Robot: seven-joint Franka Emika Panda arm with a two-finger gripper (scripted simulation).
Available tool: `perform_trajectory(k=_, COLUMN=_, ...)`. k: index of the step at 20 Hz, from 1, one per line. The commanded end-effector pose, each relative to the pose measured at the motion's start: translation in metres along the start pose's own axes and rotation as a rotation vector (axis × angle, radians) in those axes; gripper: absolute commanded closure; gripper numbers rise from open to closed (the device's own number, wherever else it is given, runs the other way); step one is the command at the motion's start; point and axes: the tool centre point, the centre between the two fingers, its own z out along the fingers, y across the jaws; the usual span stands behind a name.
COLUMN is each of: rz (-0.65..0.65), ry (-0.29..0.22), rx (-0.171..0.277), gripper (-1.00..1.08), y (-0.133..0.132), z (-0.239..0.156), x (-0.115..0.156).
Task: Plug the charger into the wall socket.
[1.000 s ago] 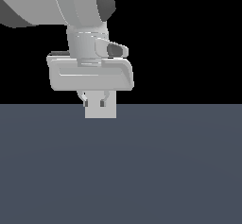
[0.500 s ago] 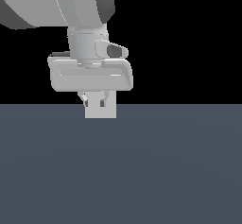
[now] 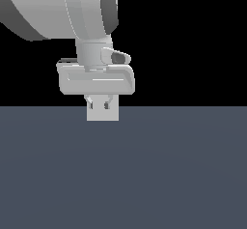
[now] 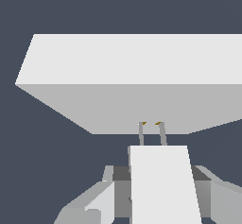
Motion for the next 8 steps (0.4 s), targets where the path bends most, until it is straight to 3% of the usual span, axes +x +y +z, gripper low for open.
perform_trajectory(k=1, rz=0.0, ry=0.0, rx=0.0, gripper=1.08, y=-0.0001, z=0.0027, x=0.0072)
perform_trajectory(k=8, rz=0.0, ry=0.0, rx=0.0, gripper=1.08, y=-0.0001, z=0.0056, x=0.0142)
